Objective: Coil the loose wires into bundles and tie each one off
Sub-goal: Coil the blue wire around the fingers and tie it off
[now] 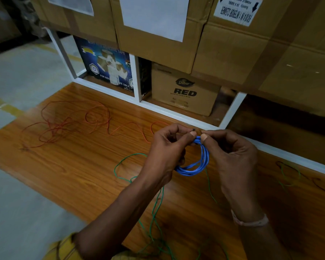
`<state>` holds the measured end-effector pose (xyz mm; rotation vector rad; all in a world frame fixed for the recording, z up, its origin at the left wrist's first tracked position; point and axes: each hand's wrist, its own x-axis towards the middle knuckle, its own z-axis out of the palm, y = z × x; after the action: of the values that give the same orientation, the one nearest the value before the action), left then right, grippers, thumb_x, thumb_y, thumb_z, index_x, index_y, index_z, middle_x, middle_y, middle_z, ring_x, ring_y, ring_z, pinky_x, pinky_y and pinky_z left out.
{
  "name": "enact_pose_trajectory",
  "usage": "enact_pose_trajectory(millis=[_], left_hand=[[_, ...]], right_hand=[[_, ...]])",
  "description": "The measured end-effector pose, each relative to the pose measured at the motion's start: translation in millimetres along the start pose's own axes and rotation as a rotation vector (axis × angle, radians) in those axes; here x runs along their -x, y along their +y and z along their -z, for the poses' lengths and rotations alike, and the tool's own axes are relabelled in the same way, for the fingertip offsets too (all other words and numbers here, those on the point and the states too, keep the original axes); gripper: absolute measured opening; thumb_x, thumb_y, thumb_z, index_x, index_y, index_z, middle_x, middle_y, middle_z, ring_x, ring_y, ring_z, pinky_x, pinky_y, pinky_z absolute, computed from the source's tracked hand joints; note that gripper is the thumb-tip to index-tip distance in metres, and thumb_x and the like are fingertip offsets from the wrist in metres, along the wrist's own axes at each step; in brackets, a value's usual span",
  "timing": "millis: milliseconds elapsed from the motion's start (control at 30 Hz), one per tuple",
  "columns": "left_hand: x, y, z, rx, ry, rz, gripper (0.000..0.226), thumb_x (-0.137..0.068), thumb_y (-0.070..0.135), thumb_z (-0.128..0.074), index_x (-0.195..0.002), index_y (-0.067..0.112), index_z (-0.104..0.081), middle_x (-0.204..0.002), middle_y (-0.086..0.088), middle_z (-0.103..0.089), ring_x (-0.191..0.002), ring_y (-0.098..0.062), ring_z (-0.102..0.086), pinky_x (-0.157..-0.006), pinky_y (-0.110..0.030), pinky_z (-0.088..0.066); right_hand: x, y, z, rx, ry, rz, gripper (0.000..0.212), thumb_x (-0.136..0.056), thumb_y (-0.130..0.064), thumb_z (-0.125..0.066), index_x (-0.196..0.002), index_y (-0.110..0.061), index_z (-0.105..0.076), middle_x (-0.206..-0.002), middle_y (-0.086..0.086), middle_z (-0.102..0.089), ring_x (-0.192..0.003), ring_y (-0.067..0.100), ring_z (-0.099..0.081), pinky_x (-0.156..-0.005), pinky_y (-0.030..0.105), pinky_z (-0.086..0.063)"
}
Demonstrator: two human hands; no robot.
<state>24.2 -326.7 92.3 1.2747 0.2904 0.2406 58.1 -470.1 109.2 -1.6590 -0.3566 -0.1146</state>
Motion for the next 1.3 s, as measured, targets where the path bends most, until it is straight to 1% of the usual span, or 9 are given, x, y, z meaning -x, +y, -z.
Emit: enact_pose_trajectory(millis=[67, 167, 333, 567, 700, 767, 867, 1000, 1300], left_hand=[[-1, 0, -1, 0.005, 0.002, -0.002, 0.007, -0.1, 0.006, -0.069, -0.095, 0.008, -0.073, -0.074, -0.009, -0.066, -0.044, -0.01, -0.038, -0.044, -0.022, -0.032], [-3, -1, -2, -0.002, 0.003, -0.006, 0.009, -0.099, 0.005, -0.069, -0.093, 0.009, -0.074, -0.067, -0.001, -0.064, -0.044, -0.01, -0.038, -0.044, -0.023, -0.033], [-5, -3, -4, -0.015, 0.022, -0.022, 0.009, -0.098, 0.006, -0.07, -0.092, 0.009, -0.075, -0.067, -0.003, -0.061, -0.043, -0.008, -0.038, -0.043, -0.022, -0.032], [-4, -2, -6, -0.036, 0.028, -0.027, 0.006, -0.098, 0.008, -0.071, -0.094, 0.007, -0.075, -0.065, -0.004, -0.055, -0.045, -0.011, -0.037, -0.045, -0.023, -0.031], [-3, -2, -7, -0.041, 0.032, -0.028, 0.005, -0.099, 0.006, -0.07, -0.096, 0.005, -0.074, -0.061, 0.003, -0.056, -0.044, -0.01, -0.036, -0.044, -0.021, -0.031], [-3, -3, -8, -0.046, 0.037, -0.036, 0.005, -0.098, 0.007, -0.071, -0.096, 0.004, -0.075, -0.062, 0.0, -0.053, -0.044, -0.009, -0.037, -0.044, -0.021, -0.032], [-2, -4, -8, -0.066, 0.041, -0.057, 0.005, -0.098, 0.008, -0.072, -0.096, 0.005, -0.075, -0.072, -0.015, -0.053, -0.044, -0.01, -0.039, -0.044, -0.021, -0.033], [-1, -7, -8, -0.089, 0.047, -0.084, 0.005, -0.097, 0.011, -0.074, -0.093, 0.009, -0.076, -0.079, -0.022, -0.057, -0.046, -0.01, -0.043, -0.044, -0.023, -0.034], [-2, -12, -10, -0.11, 0.076, -0.095, 0.009, -0.097, 0.013, -0.074, -0.091, 0.018, -0.077, -0.068, -0.002, -0.055, -0.045, -0.01, -0.044, -0.044, -0.024, -0.034]], right_hand=[[-1, 1, 1, 0.003, -0.008, -0.006, 0.016, -0.089, -0.006, -0.075, -0.095, -0.021, -0.076, -0.091, -0.012, -0.077, -0.088, 0.004, -0.073, -0.074, 0.013, -0.055], [-2, 0, 3, -0.002, -0.013, -0.007, 0.016, -0.088, -0.006, -0.075, -0.094, -0.021, -0.076, -0.091, -0.012, -0.077, -0.087, 0.003, -0.073, -0.073, 0.013, -0.055], [-3, -1, 3, -0.02, -0.018, -0.004, 0.02, -0.087, -0.005, -0.076, -0.09, -0.024, -0.075, -0.086, -0.018, -0.077, -0.085, 0.002, -0.073, -0.072, 0.012, -0.055], [-5, 3, 4, -0.006, -0.018, -0.013, 0.016, -0.087, -0.004, -0.076, -0.094, -0.019, -0.077, -0.089, -0.012, -0.078, -0.085, 0.004, -0.074, -0.073, 0.013, -0.056], [-6, 5, 4, -0.003, -0.018, -0.032, 0.015, -0.087, -0.005, -0.076, -0.096, -0.017, -0.077, -0.089, -0.013, -0.078, -0.086, 0.005, -0.074, -0.072, 0.013, -0.057], [-6, 6, 4, -0.016, -0.008, -0.049, 0.015, -0.086, -0.005, -0.077, -0.096, -0.017, -0.077, -0.089, -0.011, -0.078, -0.087, 0.006, -0.075, -0.072, 0.013, -0.056], [-6, 6, 3, -0.03, 0.005, -0.067, 0.015, -0.085, -0.005, -0.077, -0.094, -0.017, -0.077, -0.089, -0.01, -0.079, -0.086, 0.007, -0.075, -0.071, 0.014, -0.057], [-5, 6, 3, -0.038, 0.007, -0.073, 0.016, -0.086, -0.004, -0.077, -0.093, -0.018, -0.077, -0.089, -0.009, -0.078, -0.086, 0.007, -0.075, -0.074, 0.016, -0.058], [-4, 7, 3, -0.046, 0.017, -0.091, 0.018, -0.085, -0.004, -0.076, -0.092, -0.021, -0.077, -0.088, -0.009, -0.078, -0.085, 0.008, -0.075, -0.072, 0.016, -0.058]])
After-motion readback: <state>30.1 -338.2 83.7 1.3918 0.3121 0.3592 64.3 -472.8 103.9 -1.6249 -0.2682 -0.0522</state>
